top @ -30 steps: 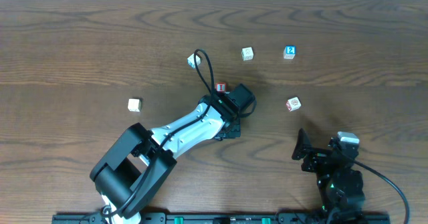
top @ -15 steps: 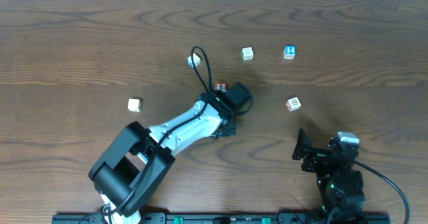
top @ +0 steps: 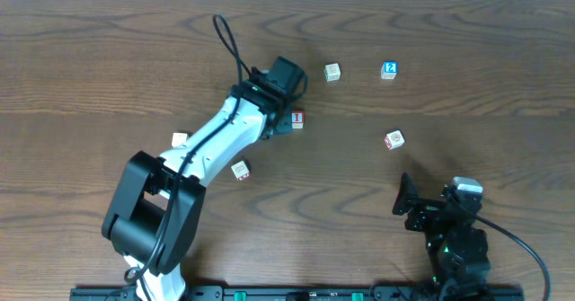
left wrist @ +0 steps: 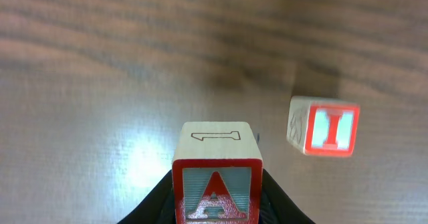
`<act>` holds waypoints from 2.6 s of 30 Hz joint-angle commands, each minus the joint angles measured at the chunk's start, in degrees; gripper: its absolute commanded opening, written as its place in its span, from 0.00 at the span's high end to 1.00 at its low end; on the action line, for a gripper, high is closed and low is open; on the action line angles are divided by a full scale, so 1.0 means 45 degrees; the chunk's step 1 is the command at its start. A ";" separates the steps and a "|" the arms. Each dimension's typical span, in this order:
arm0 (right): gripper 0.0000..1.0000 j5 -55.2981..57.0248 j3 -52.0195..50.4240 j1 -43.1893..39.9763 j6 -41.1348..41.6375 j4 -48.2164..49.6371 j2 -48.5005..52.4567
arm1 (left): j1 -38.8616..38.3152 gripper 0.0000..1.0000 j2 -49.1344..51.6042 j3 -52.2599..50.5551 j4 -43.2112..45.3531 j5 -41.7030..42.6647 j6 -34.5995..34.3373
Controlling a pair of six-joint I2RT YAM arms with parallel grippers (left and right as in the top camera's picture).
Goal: Spell out Ai2
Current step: 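Carry the 'A' block beside the left of the 'I' block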
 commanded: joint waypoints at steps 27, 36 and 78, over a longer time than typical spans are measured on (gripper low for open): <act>0.01 0.0044 -0.0039 -0.0068 -0.0097 0.0005 -0.0068 | 0.0350 0.94 0.2433 0.2331 -0.1137 0.1336 0.1234; 0.01 0.0044 -0.0039 -0.0068 -0.0097 0.0000 -0.0068 | 0.0330 0.94 0.2579 0.2327 -0.1146 0.1627 0.0947; 0.01 0.0044 -0.0039 -0.0068 -0.0097 0.0005 -0.0068 | 0.0243 0.94 0.2652 0.1957 -0.0923 0.1807 0.0321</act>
